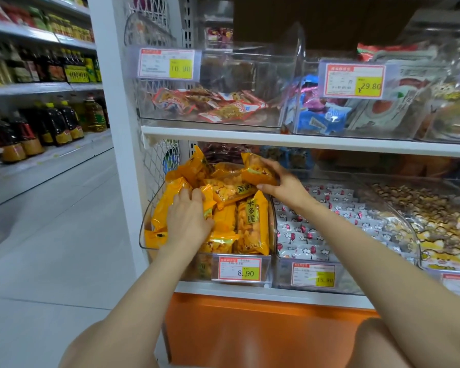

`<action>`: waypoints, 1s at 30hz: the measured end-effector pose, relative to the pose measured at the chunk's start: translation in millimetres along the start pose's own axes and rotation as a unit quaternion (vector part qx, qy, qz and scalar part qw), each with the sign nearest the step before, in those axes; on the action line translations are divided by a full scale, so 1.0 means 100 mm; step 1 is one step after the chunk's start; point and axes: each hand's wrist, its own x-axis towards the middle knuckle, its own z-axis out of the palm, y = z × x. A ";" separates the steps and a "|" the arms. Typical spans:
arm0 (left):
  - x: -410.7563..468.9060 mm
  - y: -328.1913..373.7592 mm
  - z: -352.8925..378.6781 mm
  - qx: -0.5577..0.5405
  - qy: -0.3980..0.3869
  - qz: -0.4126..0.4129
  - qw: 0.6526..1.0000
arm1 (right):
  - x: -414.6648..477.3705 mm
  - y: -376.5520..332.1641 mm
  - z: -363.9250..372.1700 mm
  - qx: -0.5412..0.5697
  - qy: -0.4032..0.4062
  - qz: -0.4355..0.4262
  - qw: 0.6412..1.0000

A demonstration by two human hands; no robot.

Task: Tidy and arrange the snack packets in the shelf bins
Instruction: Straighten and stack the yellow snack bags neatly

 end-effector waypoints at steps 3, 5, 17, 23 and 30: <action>-0.05 0.02 -0.05 0.023 0.016 -0.005 1.000 | -0.07 0.02 -0.03 -0.005 0.009 -0.002 1.000; -0.07 0.00 -0.11 0.044 0.013 -0.006 0.999 | -0.11 0.02 -0.06 -0.029 0.031 0.000 0.999; -0.09 -0.13 -0.31 0.024 0.019 -0.036 0.999 | -0.34 -0.53 0.29 -0.178 -0.007 -0.199 0.964; -0.12 -0.15 -0.52 -0.243 0.131 -0.054 0.960 | -0.37 -0.53 0.43 -0.133 -0.100 -0.124 0.978; -0.09 -0.12 -0.54 -0.546 0.064 -0.075 0.832 | -0.42 -0.57 0.51 -0.150 -0.075 -0.105 0.980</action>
